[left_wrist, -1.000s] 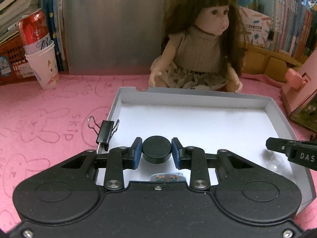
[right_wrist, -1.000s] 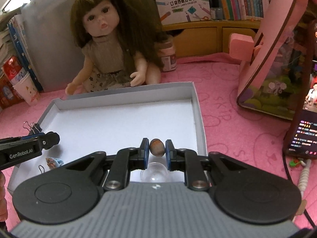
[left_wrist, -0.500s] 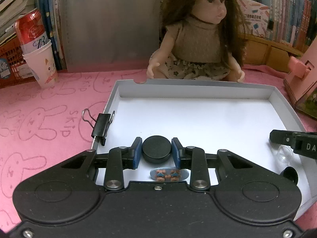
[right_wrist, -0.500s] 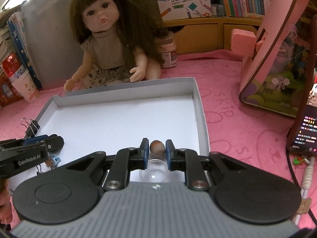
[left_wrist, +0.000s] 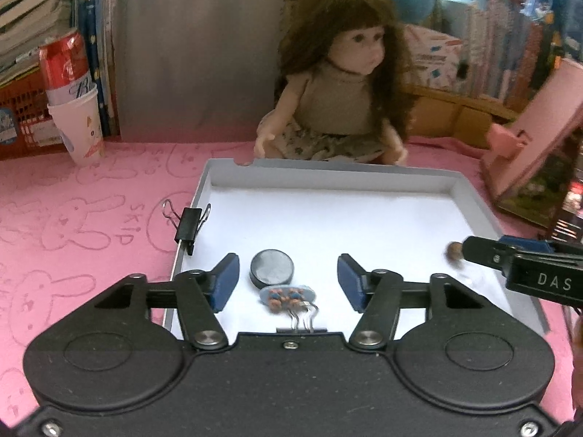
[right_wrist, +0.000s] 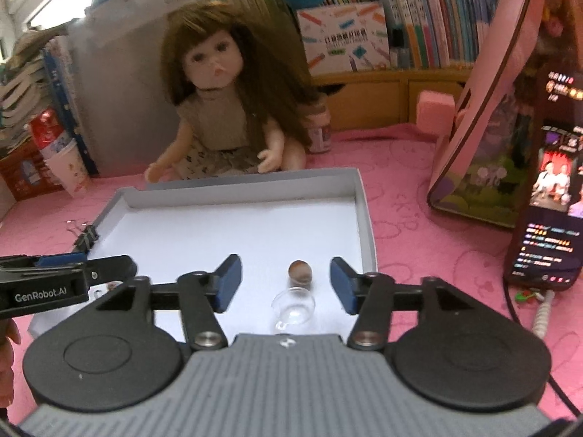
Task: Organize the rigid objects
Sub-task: 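Withdraw both grippers from the tray back toward the remaining objects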
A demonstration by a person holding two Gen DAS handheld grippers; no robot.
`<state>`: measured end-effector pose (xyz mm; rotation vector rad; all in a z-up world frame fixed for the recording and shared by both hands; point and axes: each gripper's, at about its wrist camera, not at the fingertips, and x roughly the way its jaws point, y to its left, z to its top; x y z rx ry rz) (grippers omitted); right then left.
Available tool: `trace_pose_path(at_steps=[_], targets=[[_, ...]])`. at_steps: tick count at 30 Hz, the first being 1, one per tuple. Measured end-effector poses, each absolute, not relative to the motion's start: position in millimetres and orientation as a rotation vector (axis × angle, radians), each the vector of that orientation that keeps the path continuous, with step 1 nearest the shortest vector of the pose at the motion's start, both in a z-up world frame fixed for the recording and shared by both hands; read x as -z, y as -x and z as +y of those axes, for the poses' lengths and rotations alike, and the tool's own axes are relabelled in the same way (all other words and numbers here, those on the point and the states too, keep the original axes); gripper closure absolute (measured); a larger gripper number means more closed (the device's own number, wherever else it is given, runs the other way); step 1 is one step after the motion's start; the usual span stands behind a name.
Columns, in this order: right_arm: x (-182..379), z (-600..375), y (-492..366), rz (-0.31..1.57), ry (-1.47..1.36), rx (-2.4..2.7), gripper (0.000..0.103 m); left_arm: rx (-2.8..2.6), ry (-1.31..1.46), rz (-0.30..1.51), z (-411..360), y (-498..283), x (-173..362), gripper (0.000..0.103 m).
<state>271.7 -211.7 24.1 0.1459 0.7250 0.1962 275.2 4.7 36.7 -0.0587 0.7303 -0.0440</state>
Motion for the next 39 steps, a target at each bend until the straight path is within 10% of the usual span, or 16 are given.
trace_pose_path(at_steps=[39], targets=[[-43,-195,-92,0.462,0.018,-0.285,0.003,0.178,0.014,0.582,13,-95,-45,0.027]])
